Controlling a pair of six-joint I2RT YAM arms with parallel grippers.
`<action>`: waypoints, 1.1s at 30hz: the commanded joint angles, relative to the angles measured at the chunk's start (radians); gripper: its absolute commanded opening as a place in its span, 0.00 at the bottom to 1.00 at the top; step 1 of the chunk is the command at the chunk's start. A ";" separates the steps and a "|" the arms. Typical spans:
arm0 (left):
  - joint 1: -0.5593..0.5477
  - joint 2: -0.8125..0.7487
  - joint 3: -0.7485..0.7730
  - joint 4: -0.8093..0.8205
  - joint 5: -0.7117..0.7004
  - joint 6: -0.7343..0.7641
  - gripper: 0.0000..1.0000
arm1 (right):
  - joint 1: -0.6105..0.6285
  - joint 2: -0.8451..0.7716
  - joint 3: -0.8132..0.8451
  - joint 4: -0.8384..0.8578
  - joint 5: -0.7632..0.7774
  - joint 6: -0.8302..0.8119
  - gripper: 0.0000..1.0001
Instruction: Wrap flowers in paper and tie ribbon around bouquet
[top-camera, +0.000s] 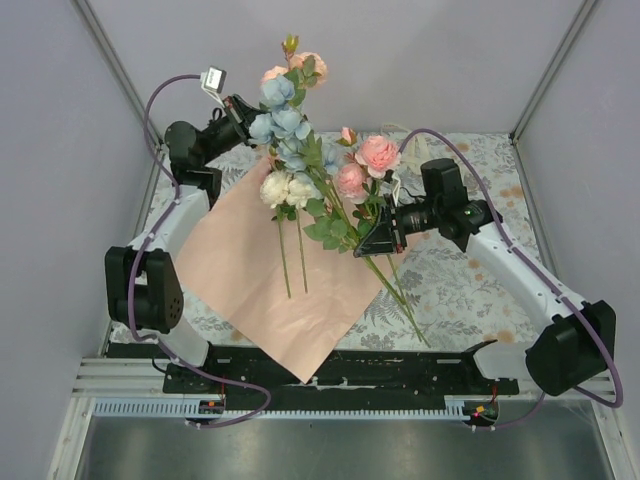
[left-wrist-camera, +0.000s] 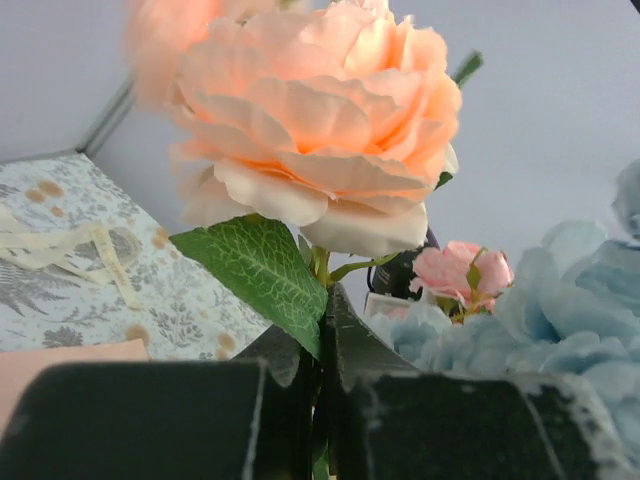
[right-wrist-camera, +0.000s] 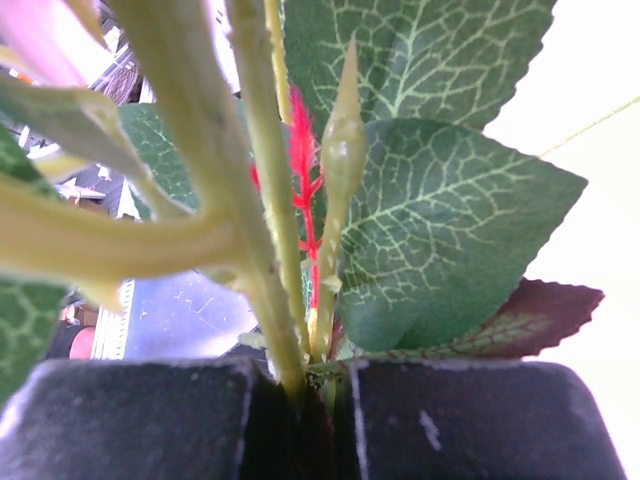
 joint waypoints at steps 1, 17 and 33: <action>0.093 0.006 0.115 -0.102 -0.071 0.090 0.02 | 0.002 0.021 0.002 0.011 -0.010 0.001 0.00; 0.188 0.090 0.072 -1.005 -0.119 0.596 0.02 | -0.039 0.213 -0.048 0.685 0.191 0.771 0.00; 0.154 0.409 0.040 -0.877 -0.197 0.713 0.14 | -0.038 0.530 0.159 0.684 0.294 0.721 0.00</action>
